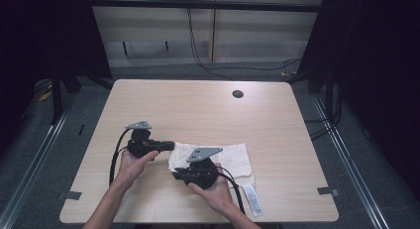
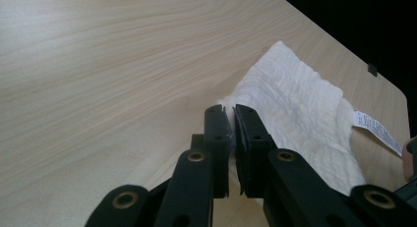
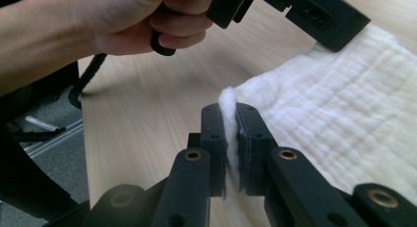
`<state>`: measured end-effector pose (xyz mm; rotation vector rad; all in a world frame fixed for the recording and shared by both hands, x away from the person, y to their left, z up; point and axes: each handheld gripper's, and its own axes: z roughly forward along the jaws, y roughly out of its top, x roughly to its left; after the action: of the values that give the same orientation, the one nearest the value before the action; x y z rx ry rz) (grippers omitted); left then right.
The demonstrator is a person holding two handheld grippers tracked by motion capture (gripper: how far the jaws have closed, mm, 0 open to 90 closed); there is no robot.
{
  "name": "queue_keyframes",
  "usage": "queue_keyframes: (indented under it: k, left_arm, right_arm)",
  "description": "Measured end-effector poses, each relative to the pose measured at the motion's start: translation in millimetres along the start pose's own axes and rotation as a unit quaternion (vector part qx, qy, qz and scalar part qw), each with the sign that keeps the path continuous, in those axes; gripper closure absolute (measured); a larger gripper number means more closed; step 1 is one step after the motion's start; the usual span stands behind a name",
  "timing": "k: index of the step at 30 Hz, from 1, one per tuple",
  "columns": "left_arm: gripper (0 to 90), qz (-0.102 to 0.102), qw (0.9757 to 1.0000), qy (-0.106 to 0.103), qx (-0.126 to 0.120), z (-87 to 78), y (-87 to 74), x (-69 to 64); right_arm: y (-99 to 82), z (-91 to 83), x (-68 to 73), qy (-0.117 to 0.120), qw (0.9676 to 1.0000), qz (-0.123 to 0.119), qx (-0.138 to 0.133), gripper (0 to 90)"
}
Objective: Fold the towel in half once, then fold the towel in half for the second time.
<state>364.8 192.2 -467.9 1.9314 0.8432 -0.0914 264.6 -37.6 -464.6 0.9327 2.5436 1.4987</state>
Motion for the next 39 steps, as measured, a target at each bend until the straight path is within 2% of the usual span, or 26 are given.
queue_keyframes:
  k: [5, 10, 14, 17, 20, 23, 25, 28, 30, 36, 39]
  left_arm:
    - [85.0, -0.001, 1.0, 0.007, -0.003, -8.1, 2.2, -0.5]
    - [85.1, 0.005, 1.0, 0.0, -0.007, -20.7, 4.2, 1.2]
    - [85.1, -0.01, 0.9998, 0.007, -0.013, -28.5, -0.1, 6.5]
    - [85.1, -0.004, 0.9998, 0.01, -0.017, -34.3, 2.5, 5.3]
    - [85.1, -0.009, 0.9997, 0.009, -0.02, -38.9, 5.4, 5.2]
    - [85.1, -0.011, 0.9997, 0.015, -0.017, -42.6, 7.4, 5.7]
    - [85.1, -0.006, 0.9997, 0.02, -0.011, -44.6, 10.4, 3.4]
    - [85.1, -0.001, 0.9995, 0.025, -0.017, -48.7, 14.0, -2.3]
    - [85.1, 0.0, 0.9994, 0.028, -0.02, -53.3, 15.3, -4.3]
    - [85.0, -0.004, 0.9989, 0.047, -0.007, -71.1, 23.8, -4.5]
    - [84.9, 0.003, 0.9985, 0.055, -0.006, -80.7, 29.4, -4.7]
  right_arm:
    - [6.7, 3.0, 1.1, 0.009, 0.9999, 0.003, -0.006, 83.6]
    - [13.0, 2.6, 5.9, 0.014, 0.9998, 0.002, -0.015, 83.6]
    - [16.5, 5.2, 7.5, 0.019, 0.9996, 0.005, -0.018, 83.7]
    - [18.7, 7.4, 7.5, 0.018, 0.9996, 0.005, -0.02, 83.7]
    - [22.5, 8.8, 9.3, 0.018, 0.9995, 0.005, -0.026, 83.7]
    - [26.0, 9.7, 11.8, 0.021, 0.9993, 0.003, -0.032, 83.7]
    - [28.7, 8.8, 14.1, 0.022, 0.999, 0.005, -0.038, 83.7]
    - [34.3, 7.7, 17.2, 0.024, 0.9987, -0.001, -0.044, 83.7]
    - [37.4, 7.3, 18.3, 0.027, 0.9985, -0.004, -0.047, 83.8]
    - [48.4, 8.9, 25.3, 0.034, 0.9974, -0.005, -0.064, 83.7]
    - [56.4, 13.4, 27.8, 0.039, 0.9967, -0.007, -0.071, 83.8]
